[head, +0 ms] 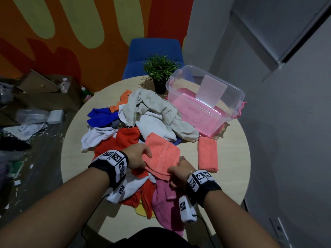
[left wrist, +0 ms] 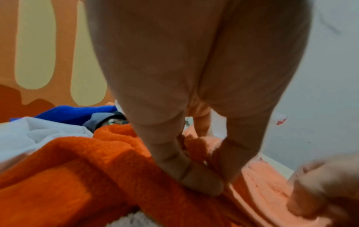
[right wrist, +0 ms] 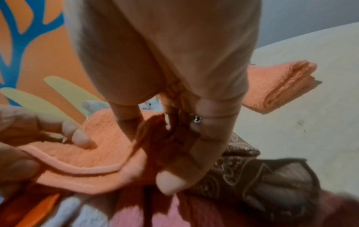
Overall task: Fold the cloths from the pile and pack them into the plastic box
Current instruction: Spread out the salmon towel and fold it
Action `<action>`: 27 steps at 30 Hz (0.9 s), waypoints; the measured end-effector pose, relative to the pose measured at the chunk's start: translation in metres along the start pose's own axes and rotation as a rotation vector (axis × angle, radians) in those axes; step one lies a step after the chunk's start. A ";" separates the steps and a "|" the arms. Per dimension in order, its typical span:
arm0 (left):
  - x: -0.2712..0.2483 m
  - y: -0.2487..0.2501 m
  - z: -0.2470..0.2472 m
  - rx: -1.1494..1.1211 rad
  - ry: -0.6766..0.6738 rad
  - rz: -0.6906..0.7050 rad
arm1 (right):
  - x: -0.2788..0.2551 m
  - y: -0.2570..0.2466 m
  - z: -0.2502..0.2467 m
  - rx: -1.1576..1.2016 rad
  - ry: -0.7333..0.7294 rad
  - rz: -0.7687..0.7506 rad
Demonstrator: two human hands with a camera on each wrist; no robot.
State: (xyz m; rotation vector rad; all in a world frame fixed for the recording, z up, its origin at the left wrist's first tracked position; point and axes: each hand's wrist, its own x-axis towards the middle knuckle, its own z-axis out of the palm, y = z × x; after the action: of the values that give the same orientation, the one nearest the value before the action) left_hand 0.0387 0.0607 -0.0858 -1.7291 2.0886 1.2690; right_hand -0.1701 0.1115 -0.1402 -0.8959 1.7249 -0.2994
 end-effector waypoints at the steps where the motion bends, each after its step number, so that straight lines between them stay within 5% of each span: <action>1: 0.002 -0.001 0.000 -0.012 0.070 0.013 | -0.002 -0.004 -0.005 0.052 0.021 0.001; 9: 0.010 0.019 -0.011 -0.136 0.506 0.197 | -0.015 -0.033 -0.049 0.365 0.175 -0.236; 13: 0.010 0.034 -0.019 -0.238 0.604 0.253 | -0.022 -0.044 -0.063 0.431 0.169 -0.349; 21: -0.006 0.064 -0.055 -0.446 0.740 0.297 | -0.040 -0.074 -0.090 0.322 0.238 -0.584; 27: -0.029 0.089 -0.093 -0.494 0.824 0.345 | -0.057 -0.105 -0.105 0.011 0.391 -0.815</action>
State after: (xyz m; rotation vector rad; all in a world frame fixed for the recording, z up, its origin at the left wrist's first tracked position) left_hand 0.0071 0.0179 0.0348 -2.5151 2.7760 1.4011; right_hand -0.2165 0.0548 0.0015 -1.5873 1.6124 -1.0755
